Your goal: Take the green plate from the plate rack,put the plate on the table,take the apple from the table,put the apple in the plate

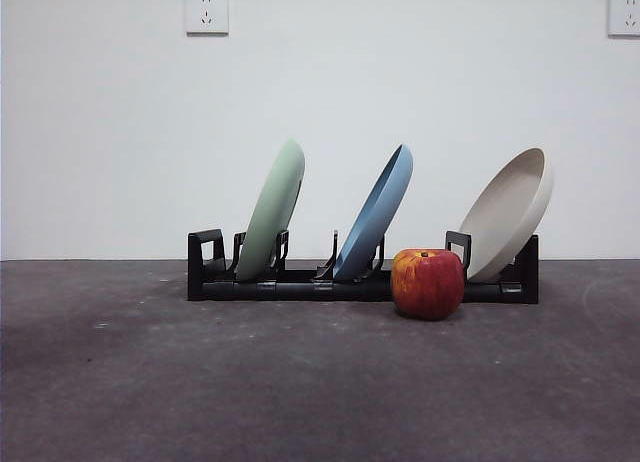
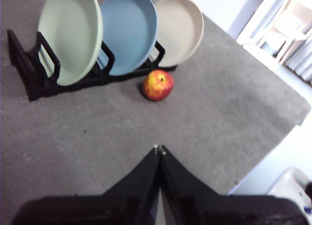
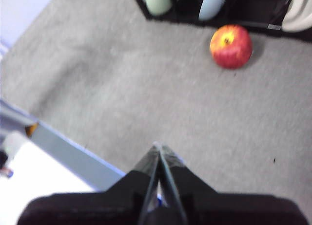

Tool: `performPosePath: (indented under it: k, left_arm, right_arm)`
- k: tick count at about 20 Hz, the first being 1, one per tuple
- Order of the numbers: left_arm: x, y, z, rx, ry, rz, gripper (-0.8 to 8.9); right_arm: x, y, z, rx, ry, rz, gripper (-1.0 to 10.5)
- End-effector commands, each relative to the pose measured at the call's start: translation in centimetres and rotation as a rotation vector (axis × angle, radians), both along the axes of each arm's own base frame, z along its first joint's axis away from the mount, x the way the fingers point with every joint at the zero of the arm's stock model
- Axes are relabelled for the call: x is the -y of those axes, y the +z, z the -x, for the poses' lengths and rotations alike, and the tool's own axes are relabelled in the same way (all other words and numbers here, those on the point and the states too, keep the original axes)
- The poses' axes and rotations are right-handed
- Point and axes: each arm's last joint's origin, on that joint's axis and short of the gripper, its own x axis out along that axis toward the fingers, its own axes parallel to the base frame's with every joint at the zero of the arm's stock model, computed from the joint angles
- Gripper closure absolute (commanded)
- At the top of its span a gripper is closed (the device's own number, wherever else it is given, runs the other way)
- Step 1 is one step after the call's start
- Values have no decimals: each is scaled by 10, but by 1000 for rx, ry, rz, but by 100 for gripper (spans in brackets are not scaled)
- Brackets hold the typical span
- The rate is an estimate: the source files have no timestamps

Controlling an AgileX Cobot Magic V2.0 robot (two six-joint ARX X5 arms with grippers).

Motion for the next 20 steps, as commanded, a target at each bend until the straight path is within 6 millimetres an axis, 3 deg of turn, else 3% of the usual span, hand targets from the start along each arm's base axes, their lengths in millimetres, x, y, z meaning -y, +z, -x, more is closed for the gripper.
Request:
performPosePath:
  k: [1,4,5,7,8,15,20]
  left_arm:
    - [1,4,3,19,-37,-41,821]
    - [1,4,4,8,-35,-40,793]
    - [1,3,4,2,-35,-41,672]
    - [1,3,5,-9,-34,-38,300]
    - [1,3,5,-12,-34,-38,241]
    - [1,4,1,6,-31,-35,243]
    - [5,8,-31,18,-16,23,243]
  right_arm:
    - [0,-1,2,5,31,26,958]
    - [0,-1,2,6,28,28,898]
    - [0,-1,2,6,27,27,758]
    - [0,-1,2,1,21,22,405]
    - [0,-1,2,-3,19,20,310]
    - [0,-1,2,-11,14,14,308]
    - [0,-1,0,-24,7,9,310]
